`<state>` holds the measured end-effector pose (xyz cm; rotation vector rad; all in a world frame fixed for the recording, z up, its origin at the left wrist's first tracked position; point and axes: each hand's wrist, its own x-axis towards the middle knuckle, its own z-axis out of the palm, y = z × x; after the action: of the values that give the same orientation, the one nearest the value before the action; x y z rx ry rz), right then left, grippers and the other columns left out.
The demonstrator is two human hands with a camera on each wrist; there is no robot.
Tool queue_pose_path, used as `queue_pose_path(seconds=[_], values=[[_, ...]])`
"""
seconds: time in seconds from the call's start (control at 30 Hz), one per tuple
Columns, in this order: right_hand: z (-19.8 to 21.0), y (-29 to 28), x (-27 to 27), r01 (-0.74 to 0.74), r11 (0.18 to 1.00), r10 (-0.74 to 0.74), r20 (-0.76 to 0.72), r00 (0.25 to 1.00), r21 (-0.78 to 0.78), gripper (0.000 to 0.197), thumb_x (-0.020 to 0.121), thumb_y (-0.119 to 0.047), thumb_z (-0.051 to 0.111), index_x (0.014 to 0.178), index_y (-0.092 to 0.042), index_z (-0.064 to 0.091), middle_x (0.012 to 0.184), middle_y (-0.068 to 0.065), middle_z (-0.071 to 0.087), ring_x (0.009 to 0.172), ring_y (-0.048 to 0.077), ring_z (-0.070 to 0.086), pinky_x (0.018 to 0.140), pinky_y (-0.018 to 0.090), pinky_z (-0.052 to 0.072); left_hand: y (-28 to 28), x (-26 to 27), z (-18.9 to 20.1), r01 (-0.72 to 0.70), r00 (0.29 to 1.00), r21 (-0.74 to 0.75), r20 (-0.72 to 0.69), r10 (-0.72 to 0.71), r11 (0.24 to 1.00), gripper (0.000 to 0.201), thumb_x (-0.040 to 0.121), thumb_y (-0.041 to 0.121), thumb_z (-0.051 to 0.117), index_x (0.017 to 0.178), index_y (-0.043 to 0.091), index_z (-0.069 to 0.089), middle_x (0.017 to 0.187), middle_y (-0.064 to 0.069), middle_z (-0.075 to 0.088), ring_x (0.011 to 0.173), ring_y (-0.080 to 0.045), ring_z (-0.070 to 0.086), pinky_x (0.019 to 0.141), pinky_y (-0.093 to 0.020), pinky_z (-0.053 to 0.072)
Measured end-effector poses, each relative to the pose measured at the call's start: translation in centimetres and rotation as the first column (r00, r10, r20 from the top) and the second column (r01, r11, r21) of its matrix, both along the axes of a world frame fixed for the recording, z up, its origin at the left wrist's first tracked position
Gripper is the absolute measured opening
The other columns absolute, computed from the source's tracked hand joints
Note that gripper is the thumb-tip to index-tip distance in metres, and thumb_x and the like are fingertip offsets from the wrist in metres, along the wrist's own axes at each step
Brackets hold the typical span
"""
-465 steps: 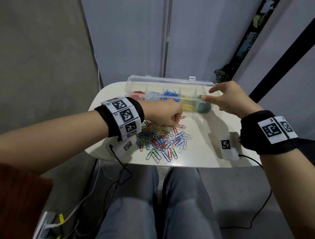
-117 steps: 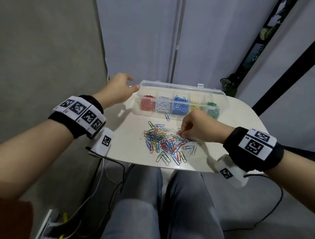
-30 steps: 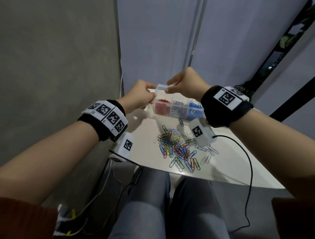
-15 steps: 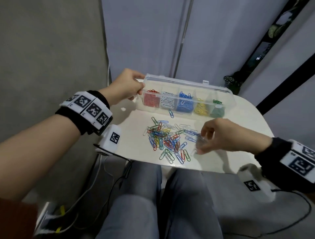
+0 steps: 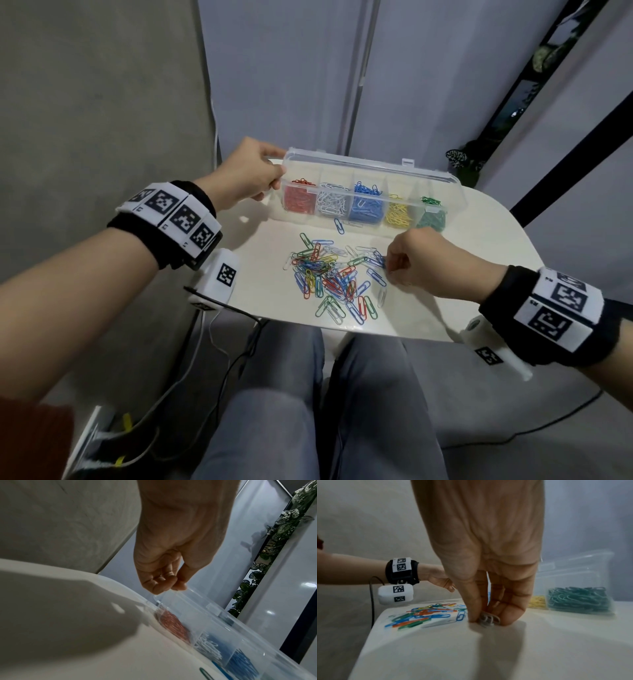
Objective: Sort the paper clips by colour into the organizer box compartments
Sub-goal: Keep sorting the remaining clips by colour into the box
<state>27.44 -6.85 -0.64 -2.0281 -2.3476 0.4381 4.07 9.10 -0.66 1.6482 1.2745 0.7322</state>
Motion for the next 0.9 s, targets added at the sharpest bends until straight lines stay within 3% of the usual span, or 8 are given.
queue_pose_path(seconds=[0.27, 0.4, 0.53, 0.63, 0.73, 0.83, 0.9], values=[[-0.1, 0.2, 0.1, 0.001, 0.999, -0.003, -0.03, 1.0, -0.05, 0.011, 0.073, 0.003, 0.065, 0.074, -0.006, 0.071, 0.066, 0.003, 0.068, 0.063, 0.019, 0.062, 0.064, 0.032, 0.052, 0.2, 0.0, -0.2, -0.004, 1.0, -0.017, 0.01, 0.004, 1.0, 0.038, 0.097, 0.005, 0.052, 0.134, 0.008, 0.052, 0.061, -0.005, 0.052, 0.051, -0.014, 0.036, 0.05, -0.026, 0.033], [0.2, 0.6, 0.3, 0.046, 0.992, -0.062, -0.138, 0.988, -0.118, 0.014, 0.071, 0.009, 0.066, 0.069, -0.003, 0.071, 0.056, 0.004, 0.066, 0.045, 0.006, 0.054, 0.056, 0.025, 0.052, 0.2, 0.1, -0.2, -0.008, 1.0, -0.012, 0.006, 0.008, 1.0, 0.037, 0.097, 0.005, 0.052, 0.134, 0.008, 0.053, 0.061, -0.005, 0.052, 0.05, -0.014, 0.036, 0.05, -0.026, 0.033], [2.0, 2.7, -0.1, 0.19, 0.973, -0.229, -0.414, 0.881, -0.132, 0.011, 0.072, 0.012, 0.074, 0.073, 0.001, 0.074, 0.059, 0.011, 0.068, 0.044, 0.009, 0.058, 0.054, 0.023, 0.056, 0.3, 0.1, -0.3, -0.011, 1.0, -0.01, -0.004, 0.011, 1.0, 0.037, 0.096, 0.005, 0.052, 0.133, 0.008, 0.054, 0.06, -0.005, 0.052, 0.045, -0.01, 0.037, 0.049, -0.025, 0.034], [4.3, 5.6, -0.9, 0.312, 0.946, -0.302, -0.599, 0.741, -0.091, 0.009, 0.071, 0.011, 0.076, 0.076, 0.005, 0.071, 0.054, 0.005, 0.067, 0.044, 0.01, 0.059, 0.054, 0.024, 0.056, 0.2, 0.1, -0.2, -0.013, 1.0, -0.009, -0.005, 0.013, 1.0, 0.038, 0.097, 0.005, 0.052, 0.134, 0.008, 0.053, 0.06, -0.005, 0.052, 0.048, -0.012, 0.037, 0.049, -0.025, 0.034], [6.0, 8.9, -1.8, 0.39, 0.919, -0.322, -0.691, 0.648, -0.063, 0.014, 0.071, 0.007, 0.077, 0.082, 0.009, 0.068, 0.055, 0.004, 0.068, 0.05, 0.014, 0.064, 0.06, 0.03, 0.06, 0.0, 0.1, -0.1, -0.013, 1.0, -0.006, -0.003, 0.013, 1.0, 0.038, 0.097, 0.005, 0.051, 0.135, 0.007, 0.052, 0.06, -0.005, 0.052, 0.048, -0.012, 0.036, 0.049, -0.026, 0.033], [6.3, 11.3, -3.0, 0.409, 0.912, -0.326, -0.686, 0.65, -0.046, 0.014, 0.071, 0.006, 0.079, 0.079, 0.008, 0.067, 0.055, 0.008, 0.066, 0.05, 0.019, 0.065, 0.062, 0.035, 0.059, -0.1, 0.1, 0.0, -0.012, 1.0, -0.006, -0.005, 0.012, 1.0, 0.039, 0.097, 0.004, 0.051, 0.135, 0.006, 0.052, 0.06, -0.006, 0.051, 0.047, -0.012, 0.035, 0.048, -0.025, 0.031], [6.1, 11.9, -3.4, 0.421, 0.905, -0.347, -0.661, 0.666, -0.051, 0.016, 0.072, 0.002, 0.08, 0.082, 0.008, 0.068, 0.059, 0.013, 0.067, 0.051, 0.021, 0.064, 0.059, 0.033, 0.058, -0.1, 0.1, 0.1, -0.013, 1.0, -0.009, -0.007, 0.013, 1.0, 0.039, 0.097, 0.003, 0.051, 0.136, 0.006, 0.052, 0.059, -0.006, 0.051, 0.046, -0.012, 0.034, 0.047, -0.025, 0.03]])
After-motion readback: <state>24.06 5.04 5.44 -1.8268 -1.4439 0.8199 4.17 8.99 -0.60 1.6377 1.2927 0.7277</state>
